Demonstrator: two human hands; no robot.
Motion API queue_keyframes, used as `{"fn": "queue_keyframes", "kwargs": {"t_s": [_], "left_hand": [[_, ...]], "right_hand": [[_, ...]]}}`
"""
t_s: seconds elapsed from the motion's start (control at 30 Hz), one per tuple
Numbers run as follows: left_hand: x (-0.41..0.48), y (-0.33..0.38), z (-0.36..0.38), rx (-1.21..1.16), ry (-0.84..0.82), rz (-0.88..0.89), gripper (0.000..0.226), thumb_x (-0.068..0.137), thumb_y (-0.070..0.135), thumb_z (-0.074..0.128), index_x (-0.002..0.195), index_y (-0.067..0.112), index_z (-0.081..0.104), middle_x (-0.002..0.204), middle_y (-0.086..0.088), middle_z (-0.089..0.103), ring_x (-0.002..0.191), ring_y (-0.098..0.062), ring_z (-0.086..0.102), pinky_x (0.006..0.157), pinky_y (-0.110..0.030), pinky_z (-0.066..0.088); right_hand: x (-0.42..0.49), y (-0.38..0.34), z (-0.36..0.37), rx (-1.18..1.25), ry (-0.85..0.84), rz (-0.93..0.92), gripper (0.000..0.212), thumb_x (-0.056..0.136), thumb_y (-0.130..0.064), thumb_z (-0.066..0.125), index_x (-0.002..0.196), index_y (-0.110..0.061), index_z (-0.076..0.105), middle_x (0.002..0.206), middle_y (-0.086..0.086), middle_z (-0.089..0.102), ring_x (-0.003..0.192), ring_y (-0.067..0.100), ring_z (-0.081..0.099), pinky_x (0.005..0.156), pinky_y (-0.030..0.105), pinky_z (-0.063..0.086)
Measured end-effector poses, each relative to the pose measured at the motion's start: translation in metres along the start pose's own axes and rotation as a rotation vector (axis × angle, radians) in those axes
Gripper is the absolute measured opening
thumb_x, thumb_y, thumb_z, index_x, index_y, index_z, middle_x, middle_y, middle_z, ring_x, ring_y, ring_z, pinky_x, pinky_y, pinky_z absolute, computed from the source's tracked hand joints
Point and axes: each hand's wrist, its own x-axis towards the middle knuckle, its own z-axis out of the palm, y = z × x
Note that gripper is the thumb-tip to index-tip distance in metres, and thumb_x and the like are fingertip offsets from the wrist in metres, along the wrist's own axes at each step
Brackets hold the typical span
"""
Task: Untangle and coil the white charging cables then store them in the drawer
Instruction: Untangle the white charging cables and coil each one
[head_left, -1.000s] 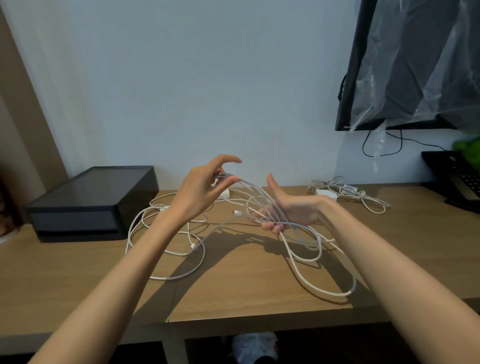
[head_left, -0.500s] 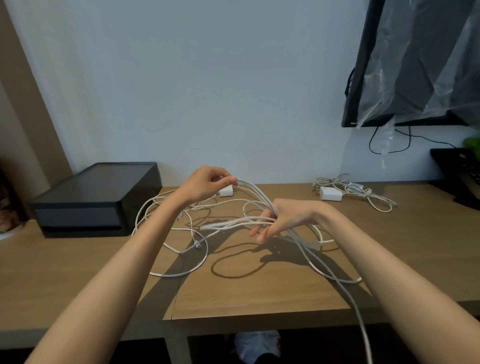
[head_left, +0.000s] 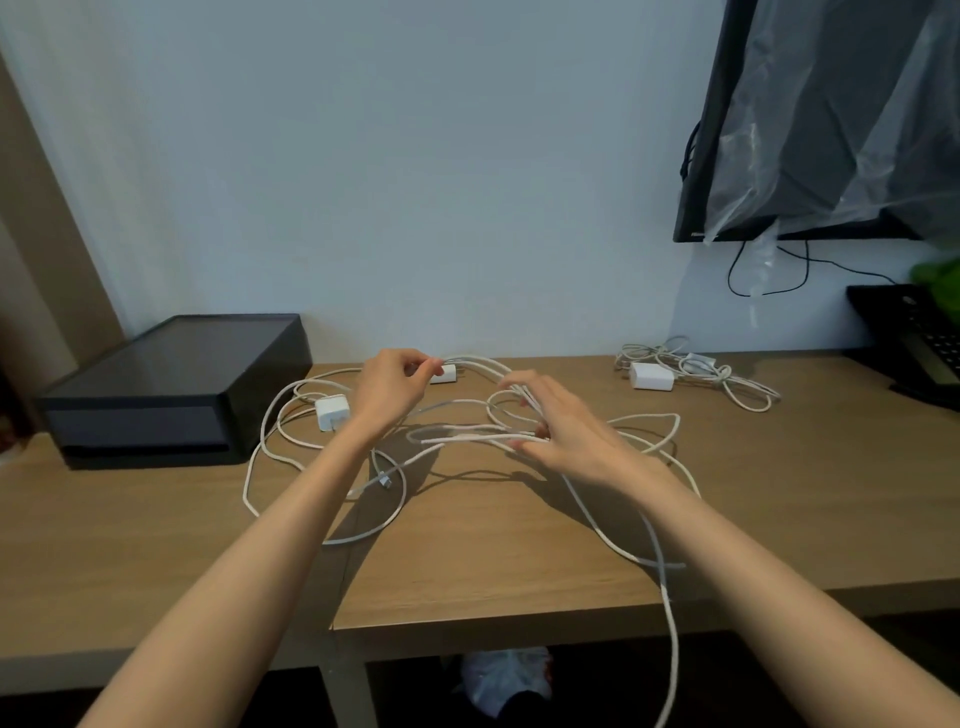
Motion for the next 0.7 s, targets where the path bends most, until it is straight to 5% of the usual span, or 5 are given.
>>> {"fn": "queue_keyframes", "kwargs": {"t_s": [0.13,0.23,0.47,0.7], "left_hand": [[-0.002,-0.004,0.004,-0.011,0.033,-0.018,0.028,0.094,0.037,0.053,0.090,0.019,0.074,0.091,-0.004,0.069,0.074,-0.010,0.051,0.061,-0.025,0.036],[-0.006,-0.007,0.005,0.021,0.068,-0.003,0.029,0.095,0.036,0.052,0.095,0.017,0.074,0.097,-0.004,0.071,0.078,-0.012,0.054,0.062,-0.025,0.036],[-0.017,-0.014,0.012,0.066,0.116,0.031,0.033,0.094,0.039,0.052,0.104,0.014,0.072,0.096,-0.003,0.072,0.085,-0.017,0.063,0.071,-0.033,0.053],[-0.027,-0.014,0.015,0.092,0.181,0.010,0.034,0.095,0.037,0.051,0.104,0.013,0.072,0.095,-0.006,0.072,0.087,-0.022,0.064,0.070,-0.036,0.053]], "right_hand": [[-0.009,-0.002,0.002,-0.166,-0.069,0.058,0.046,0.085,-0.055,0.059,0.120,-0.027,0.051,0.149,-0.004,0.026,0.132,0.017,0.033,0.101,0.039,0.038],[-0.021,-0.005,0.002,-0.294,-0.137,0.082,0.056,0.076,-0.068,0.060,0.112,-0.025,0.061,0.158,-0.008,0.011,0.139,0.016,0.016,0.109,0.045,0.030],[-0.043,-0.010,0.006,-0.469,-0.052,0.295,0.064,0.078,-0.052,0.069,0.122,-0.011,0.047,0.125,0.008,0.042,0.114,0.024,0.042,0.094,0.035,0.045],[-0.058,-0.008,-0.005,-0.493,-0.210,0.475,0.018,0.097,-0.017,0.045,0.110,-0.010,0.056,0.110,0.012,0.061,0.100,0.031,0.059,0.073,0.035,0.044]]}}
